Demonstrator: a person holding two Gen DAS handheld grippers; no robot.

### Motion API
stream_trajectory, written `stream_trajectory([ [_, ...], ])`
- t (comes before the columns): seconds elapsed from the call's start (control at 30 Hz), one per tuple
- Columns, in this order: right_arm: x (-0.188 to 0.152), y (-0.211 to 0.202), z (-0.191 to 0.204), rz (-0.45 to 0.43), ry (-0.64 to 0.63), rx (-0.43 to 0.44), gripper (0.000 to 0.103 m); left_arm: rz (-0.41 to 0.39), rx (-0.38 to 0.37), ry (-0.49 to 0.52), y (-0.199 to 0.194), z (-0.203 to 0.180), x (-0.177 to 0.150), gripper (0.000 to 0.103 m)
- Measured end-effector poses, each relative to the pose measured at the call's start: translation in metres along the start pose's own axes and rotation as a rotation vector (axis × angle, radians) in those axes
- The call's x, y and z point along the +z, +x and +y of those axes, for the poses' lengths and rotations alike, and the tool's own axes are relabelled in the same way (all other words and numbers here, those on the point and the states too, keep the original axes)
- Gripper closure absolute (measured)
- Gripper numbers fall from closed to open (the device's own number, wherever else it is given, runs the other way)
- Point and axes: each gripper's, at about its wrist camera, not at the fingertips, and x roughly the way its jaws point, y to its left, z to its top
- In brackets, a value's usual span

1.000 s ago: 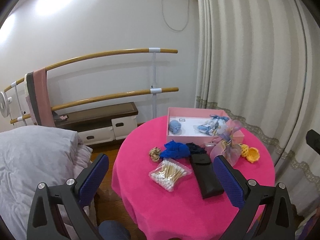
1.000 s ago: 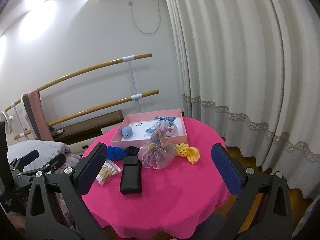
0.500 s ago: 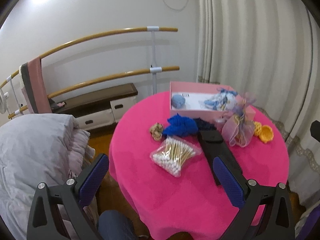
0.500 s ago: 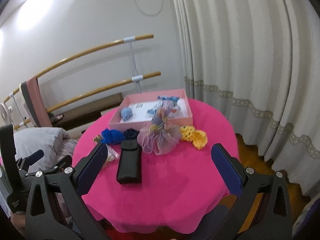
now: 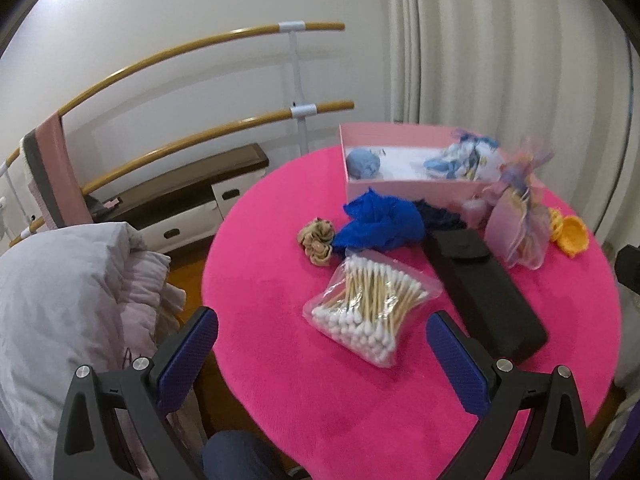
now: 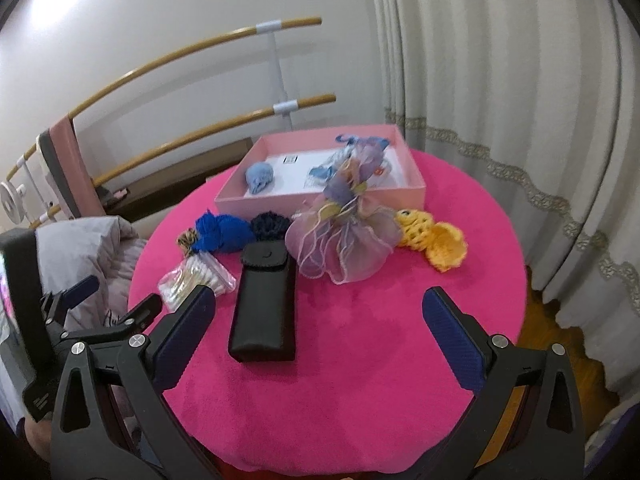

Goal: Organize soft objects
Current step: 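Grasp the cotton swab bag with the left tool while the right tool grasps the black pouch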

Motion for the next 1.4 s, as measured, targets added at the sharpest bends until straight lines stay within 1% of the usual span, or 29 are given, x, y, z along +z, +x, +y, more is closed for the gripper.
stream_trajectory([
  [0.17,0.000,0.023,0.003,0.050,0.000,-0.001,0.000,0.043,-0.007,0.076,0.047,-0.004,-0.001,0.000],
  [0.33,0.002,0.039,0.001,0.084,0.003,-0.009,0.000,0.063,-0.031,0.131,0.086,-0.007,0.003,0.000],
  [0.53,0.001,0.058,0.003,0.121,0.001,-0.011,0.000,0.082,-0.062,0.128,0.117,-0.005,0.013,0.000],
  [0.63,0.002,0.064,0.002,0.130,0.003,-0.010,0.000,0.105,-0.110,0.109,0.127,-0.003,0.016,0.000],
  [0.7,0.003,0.070,0.002,0.140,0.005,-0.009,0.000,0.117,-0.123,0.101,0.133,-0.001,0.019,0.001],
  [0.73,0.003,0.072,0.003,0.143,0.006,-0.006,0.000,0.124,-0.141,0.093,0.136,0.001,0.021,0.005],
  [0.77,0.003,0.075,0.004,0.148,0.003,-0.003,0.000,0.136,-0.180,0.079,0.139,0.004,0.022,0.019],
  [0.8,0.003,0.078,0.006,0.153,0.000,0.000,0.000,0.139,-0.203,0.061,0.141,0.006,0.023,0.027],
  [0.83,0.002,0.079,0.007,0.156,-0.002,0.002,0.000,0.138,-0.201,0.059,0.139,0.006,0.024,0.034],
  [0.87,0.002,0.081,0.009,0.160,-0.004,0.007,0.000,0.139,-0.205,0.061,0.139,0.007,0.025,0.046],
  [0.9,0.002,0.083,0.010,0.164,-0.005,0.011,0.000,0.143,-0.214,0.055,0.139,0.009,0.026,0.051],
  [1.0,0.001,0.089,0.013,0.178,-0.007,0.024,0.000,0.147,-0.224,0.038,0.140,0.015,0.025,0.057],
  [1.07,0.001,0.095,0.017,0.195,-0.012,0.037,0.001,0.145,-0.220,0.039,0.138,0.014,0.023,0.059],
  [1.17,0.000,0.106,0.024,0.226,-0.022,0.044,0.005,0.141,-0.215,0.039,0.130,0.009,0.021,0.060],
  [1.23,-0.002,0.114,0.029,0.247,-0.024,0.049,0.011,0.140,-0.216,0.029,0.121,0.010,0.016,0.060],
  [1.27,-0.002,0.119,0.032,0.260,-0.029,0.050,0.012,0.139,-0.215,0.027,0.119,0.011,0.015,0.060],
  [1.3,-0.003,0.123,0.033,0.272,-0.034,0.046,0.016,0.139,-0.212,0.028,0.117,0.010,0.014,0.060],
  [1.33,-0.004,0.130,0.035,0.292,-0.039,0.043,0.018,0.139,-0.209,0.029,0.116,0.009,0.013,0.060],
  [1.37,-0.005,0.132,0.040,0.275,-0.072,0.009,0.019,0.139,-0.206,0.031,0.115,0.008,0.012,0.060],
  [1.4,-0.005,0.134,0.041,0.277,-0.082,-0.003,0.021,0.140,-0.205,0.031,0.112,0.008,0.011,0.060],
])
